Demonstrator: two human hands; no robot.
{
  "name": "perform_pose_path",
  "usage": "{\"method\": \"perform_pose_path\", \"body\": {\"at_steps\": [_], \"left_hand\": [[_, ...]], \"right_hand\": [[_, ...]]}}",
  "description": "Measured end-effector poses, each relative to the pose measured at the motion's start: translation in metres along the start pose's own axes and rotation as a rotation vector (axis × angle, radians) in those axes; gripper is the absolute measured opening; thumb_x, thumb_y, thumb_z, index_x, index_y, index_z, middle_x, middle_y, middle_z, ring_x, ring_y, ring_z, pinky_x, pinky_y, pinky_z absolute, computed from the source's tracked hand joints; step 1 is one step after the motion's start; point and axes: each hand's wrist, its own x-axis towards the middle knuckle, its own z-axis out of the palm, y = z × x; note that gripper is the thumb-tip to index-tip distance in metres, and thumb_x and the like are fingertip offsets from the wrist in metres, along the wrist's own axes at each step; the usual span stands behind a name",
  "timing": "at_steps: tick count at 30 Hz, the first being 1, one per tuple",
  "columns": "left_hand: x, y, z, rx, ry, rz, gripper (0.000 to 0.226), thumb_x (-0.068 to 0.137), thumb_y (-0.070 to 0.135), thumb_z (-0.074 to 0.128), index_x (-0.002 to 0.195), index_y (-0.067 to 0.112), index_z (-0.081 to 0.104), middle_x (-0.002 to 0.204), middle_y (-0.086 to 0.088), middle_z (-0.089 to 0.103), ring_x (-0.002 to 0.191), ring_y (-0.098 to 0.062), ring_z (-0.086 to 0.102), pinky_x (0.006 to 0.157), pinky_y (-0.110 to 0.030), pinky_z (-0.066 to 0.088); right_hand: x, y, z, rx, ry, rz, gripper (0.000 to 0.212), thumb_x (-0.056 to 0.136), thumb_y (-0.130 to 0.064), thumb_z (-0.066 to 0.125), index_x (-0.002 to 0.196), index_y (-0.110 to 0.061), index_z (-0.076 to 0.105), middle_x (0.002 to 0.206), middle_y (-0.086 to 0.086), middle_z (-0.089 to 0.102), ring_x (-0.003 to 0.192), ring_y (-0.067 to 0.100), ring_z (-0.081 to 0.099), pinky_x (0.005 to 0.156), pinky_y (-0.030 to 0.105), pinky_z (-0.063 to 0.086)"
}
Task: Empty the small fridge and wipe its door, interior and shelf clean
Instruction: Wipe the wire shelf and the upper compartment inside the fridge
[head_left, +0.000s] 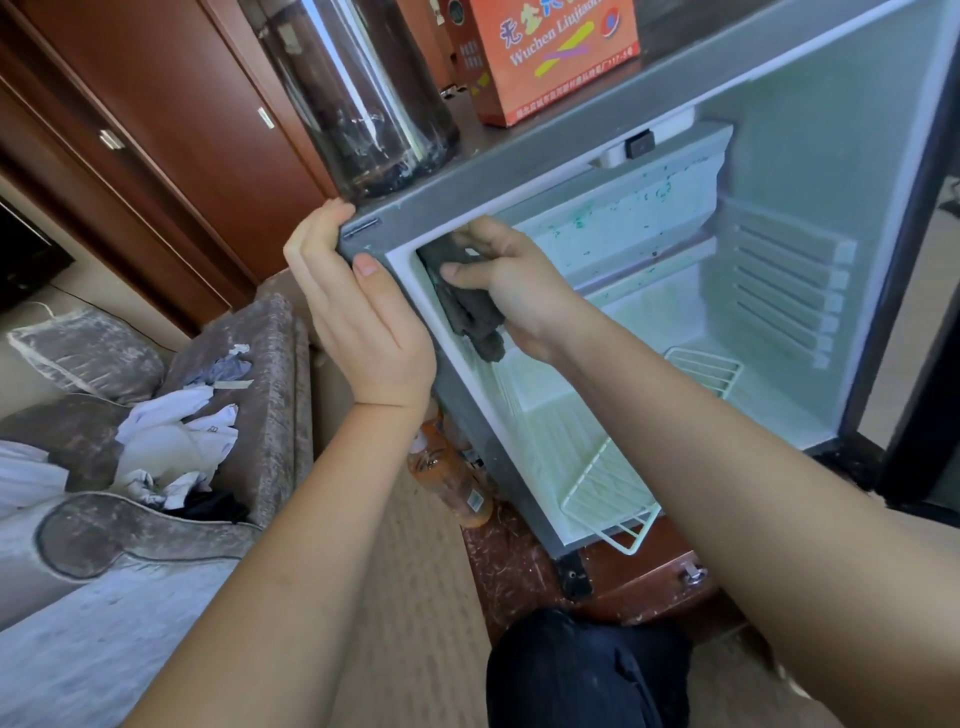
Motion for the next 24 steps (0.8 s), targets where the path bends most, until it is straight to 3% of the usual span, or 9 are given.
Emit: {"method": "perform_pose_path", "body": {"at_steps": [5, 7, 9, 12, 14, 17, 19, 21, 24], "left_hand": [[0.013, 0.003, -0.024, 0.037, -0.193, 0.005, 0.03, 0.095, 0.0, 0.037, 0.119, -0.004, 0.054, 0.115, -0.019, 0.055, 0.11, -0.015, 0.049, 0.096, -0.012, 0.033], [0.017, 0.005, -0.031, 0.054, -0.228, 0.003, 0.027, 0.096, 0.001, 0.038, 0.116, -0.003, 0.056, 0.113, -0.016, 0.056, 0.107, -0.007, 0.048, 0.092, -0.006, 0.032], [0.02, 0.009, -0.034, 0.079, -0.246, -0.019, 0.026, 0.098, 0.007, 0.039, 0.115, -0.001, 0.058, 0.113, -0.014, 0.057, 0.105, -0.007, 0.049, 0.088, -0.004, 0.031], [0.02, 0.012, -0.036, 0.103, -0.265, -0.034, 0.025, 0.099, 0.008, 0.04, 0.115, 0.001, 0.058, 0.113, -0.012, 0.058, 0.104, -0.005, 0.049, 0.085, -0.001, 0.03], [0.02, 0.014, -0.038, 0.11, -0.279, -0.036, 0.024, 0.099, 0.007, 0.041, 0.115, 0.002, 0.058, 0.114, -0.012, 0.057, 0.104, -0.003, 0.048, 0.084, 0.0, 0.029], [0.022, 0.016, -0.04, 0.107, -0.299, -0.051, 0.025, 0.099, 0.009, 0.04, 0.117, 0.004, 0.057, 0.115, -0.01, 0.056, 0.103, -0.004, 0.048, 0.08, 0.001, 0.028], [0.022, 0.017, -0.04, 0.099, -0.301, -0.063, 0.026, 0.099, 0.011, 0.039, 0.117, 0.006, 0.057, 0.116, -0.007, 0.056, 0.102, -0.003, 0.048, 0.076, -0.005, 0.031], [0.021, 0.017, -0.039, 0.087, -0.293, -0.081, 0.026, 0.098, 0.011, 0.039, 0.116, 0.006, 0.057, 0.115, -0.004, 0.055, 0.101, -0.004, 0.049, 0.074, -0.008, 0.032], [0.019, 0.018, -0.037, 0.069, -0.273, -0.092, 0.025, 0.098, 0.009, 0.04, 0.115, 0.005, 0.057, 0.111, 0.001, 0.052, 0.097, 0.003, 0.043, 0.076, 0.002, 0.028]], "right_hand": [[-0.024, -0.014, -0.004, -0.122, -0.134, -0.072, 0.038, 0.081, 0.012, 0.055, 0.089, -0.024, 0.062, 0.098, 0.0, 0.055, 0.071, 0.003, 0.056, 0.072, 0.016, 0.046], [-0.035, -0.018, -0.004, -0.166, -0.163, -0.083, 0.038, 0.078, 0.01, 0.054, 0.09, -0.025, 0.063, 0.102, 0.003, 0.054, 0.073, 0.006, 0.055, 0.07, 0.016, 0.045], [-0.045, -0.018, -0.006, -0.249, -0.179, -0.094, 0.043, 0.081, 0.017, 0.049, 0.088, -0.023, 0.062, 0.092, 0.0, 0.055, 0.068, 0.002, 0.053, 0.064, 0.011, 0.042], [-0.059, -0.007, -0.013, -0.502, -0.238, -0.107, 0.044, 0.074, 0.025, 0.048, 0.085, -0.015, 0.063, 0.093, 0.003, 0.056, 0.073, -0.002, 0.053, 0.067, 0.008, 0.04], [-0.066, 0.003, -0.023, -0.651, -0.282, -0.037, 0.046, 0.069, 0.026, 0.046, 0.084, -0.014, 0.065, 0.09, 0.0, 0.058, 0.075, -0.004, 0.054, 0.07, 0.013, 0.041], [-0.072, 0.012, -0.041, -0.969, -0.355, 0.026, 0.051, 0.067, 0.019, 0.041, 0.087, -0.02, 0.066, 0.093, -0.003, 0.058, 0.089, 0.012, 0.054, 0.076, 0.021, 0.037], [-0.073, 0.005, -0.045, -1.017, -0.296, -0.023, 0.051, 0.068, 0.017, 0.041, 0.09, -0.024, 0.061, 0.096, 0.0, 0.058, 0.09, 0.018, 0.054, 0.075, 0.025, 0.039], [-0.068, -0.011, -0.039, -0.916, -0.147, -0.092, 0.048, 0.07, 0.014, 0.044, 0.092, -0.027, 0.053, 0.095, -0.001, 0.058, 0.085, 0.024, 0.057, 0.076, 0.033, 0.046], [-0.045, -0.031, -0.026, -0.73, 0.007, -0.1, 0.044, 0.08, 0.008, 0.05, 0.103, -0.03, 0.048, 0.089, -0.013, 0.051, 0.076, 0.02, 0.057, 0.072, 0.032, 0.047]]}}
